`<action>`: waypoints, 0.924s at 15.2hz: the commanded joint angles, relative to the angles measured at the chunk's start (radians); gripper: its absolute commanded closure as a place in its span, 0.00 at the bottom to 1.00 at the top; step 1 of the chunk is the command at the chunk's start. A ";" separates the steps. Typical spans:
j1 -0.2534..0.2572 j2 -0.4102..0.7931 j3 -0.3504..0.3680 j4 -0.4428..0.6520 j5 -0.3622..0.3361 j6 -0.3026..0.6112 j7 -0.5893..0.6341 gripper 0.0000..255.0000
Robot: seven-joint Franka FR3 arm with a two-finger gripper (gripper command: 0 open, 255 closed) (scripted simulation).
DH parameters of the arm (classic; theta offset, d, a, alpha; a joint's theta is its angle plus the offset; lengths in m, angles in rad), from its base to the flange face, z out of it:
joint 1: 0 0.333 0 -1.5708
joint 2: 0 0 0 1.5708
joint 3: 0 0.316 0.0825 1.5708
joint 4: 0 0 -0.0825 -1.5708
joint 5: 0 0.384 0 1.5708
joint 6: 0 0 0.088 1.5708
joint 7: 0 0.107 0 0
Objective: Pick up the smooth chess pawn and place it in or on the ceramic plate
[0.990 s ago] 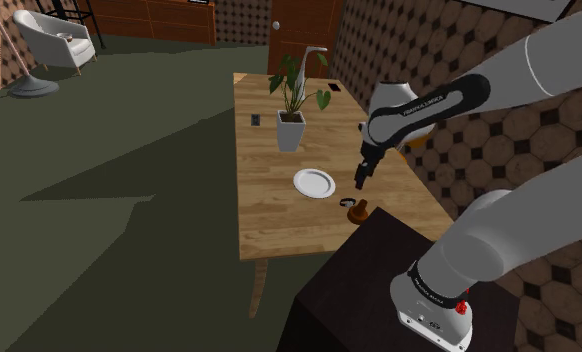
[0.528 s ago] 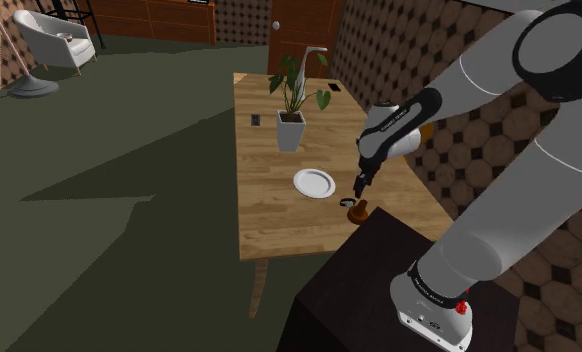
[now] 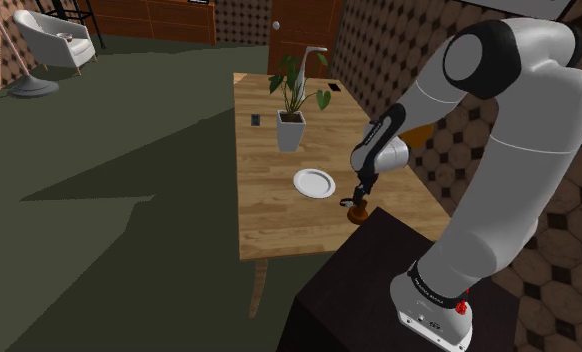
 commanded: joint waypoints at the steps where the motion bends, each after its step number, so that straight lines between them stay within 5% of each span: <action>1: -0.014 0.032 0.013 0.004 0.017 0.028 -0.014 0.00; 12: -0.040 0.092 0.042 0.012 0.045 0.079 -0.035 0.00; 13: -0.040 0.092 0.042 0.012 0.045 0.079 -0.035 1.00; 14: -0.040 0.092 0.042 0.012 0.045 0.079 -0.035 1.00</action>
